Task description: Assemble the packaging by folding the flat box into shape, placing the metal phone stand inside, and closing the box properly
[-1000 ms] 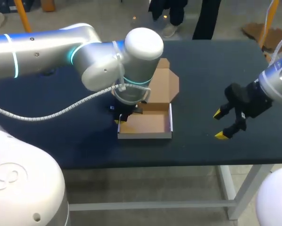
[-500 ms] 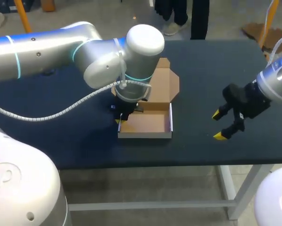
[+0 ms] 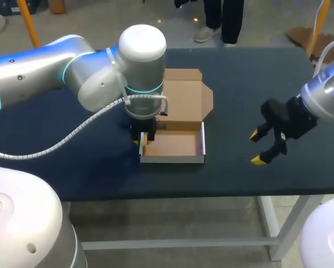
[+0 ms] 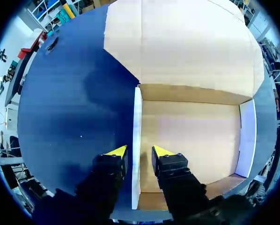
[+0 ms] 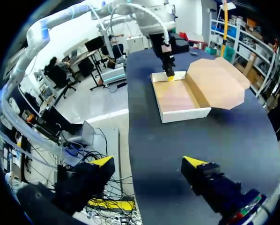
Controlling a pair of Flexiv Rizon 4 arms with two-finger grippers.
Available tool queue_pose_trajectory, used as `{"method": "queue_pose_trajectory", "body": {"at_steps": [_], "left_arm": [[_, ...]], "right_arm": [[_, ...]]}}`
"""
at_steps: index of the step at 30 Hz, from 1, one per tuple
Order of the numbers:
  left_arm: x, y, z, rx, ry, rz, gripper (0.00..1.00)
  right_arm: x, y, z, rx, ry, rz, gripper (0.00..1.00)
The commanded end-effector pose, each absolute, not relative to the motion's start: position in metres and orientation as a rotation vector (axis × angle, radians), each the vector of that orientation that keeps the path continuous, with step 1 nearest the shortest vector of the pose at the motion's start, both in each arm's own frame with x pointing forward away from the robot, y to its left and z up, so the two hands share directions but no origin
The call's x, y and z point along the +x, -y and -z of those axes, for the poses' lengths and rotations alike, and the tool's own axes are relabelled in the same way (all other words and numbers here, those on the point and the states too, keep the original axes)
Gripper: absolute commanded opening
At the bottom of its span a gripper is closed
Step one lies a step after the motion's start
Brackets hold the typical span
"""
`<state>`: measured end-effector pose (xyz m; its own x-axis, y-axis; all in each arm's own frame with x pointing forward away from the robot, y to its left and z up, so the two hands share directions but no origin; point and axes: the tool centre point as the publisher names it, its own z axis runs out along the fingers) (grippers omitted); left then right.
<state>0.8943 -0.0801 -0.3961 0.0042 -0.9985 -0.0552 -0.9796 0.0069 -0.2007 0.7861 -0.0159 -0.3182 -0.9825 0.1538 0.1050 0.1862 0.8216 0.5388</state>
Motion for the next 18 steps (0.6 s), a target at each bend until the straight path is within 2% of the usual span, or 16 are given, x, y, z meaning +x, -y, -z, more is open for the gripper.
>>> {"method": "queue_pose_trajectory", "body": {"at_steps": [1, 2, 4, 5, 6, 18], "left_arm": [[0.884, 0.071, 0.385, -2.104, -2.137, 0.302, 0.51], [0.883, 0.071, 0.382, -2.106, -2.149, 0.340, 0.60], [0.880, 0.071, 0.375, -2.100, -2.175, 0.428, 0.87], [0.878, 0.071, 0.372, -2.095, -2.190, 0.468, 0.96], [0.877, 0.070, 0.368, -2.085, -2.210, 0.518, 1.00], [0.850, 0.057, 0.324, -1.862, -2.475, 0.955, 1.00]], "right_arm": [[0.787, 0.017, 0.317, -0.274, 2.938, 0.878, 1.00], [0.788, 0.017, 0.317, -0.277, 2.937, 0.877, 1.00], [0.790, 0.017, 0.317, -0.298, 2.932, 0.882, 1.00], [0.790, 0.017, 0.317, -0.307, 2.930, 0.886, 1.00], [0.791, 0.017, 0.317, -0.320, 2.926, 0.892, 1.00], [0.805, 0.021, 0.308, -0.613, 2.856, 0.943, 1.00]]}}
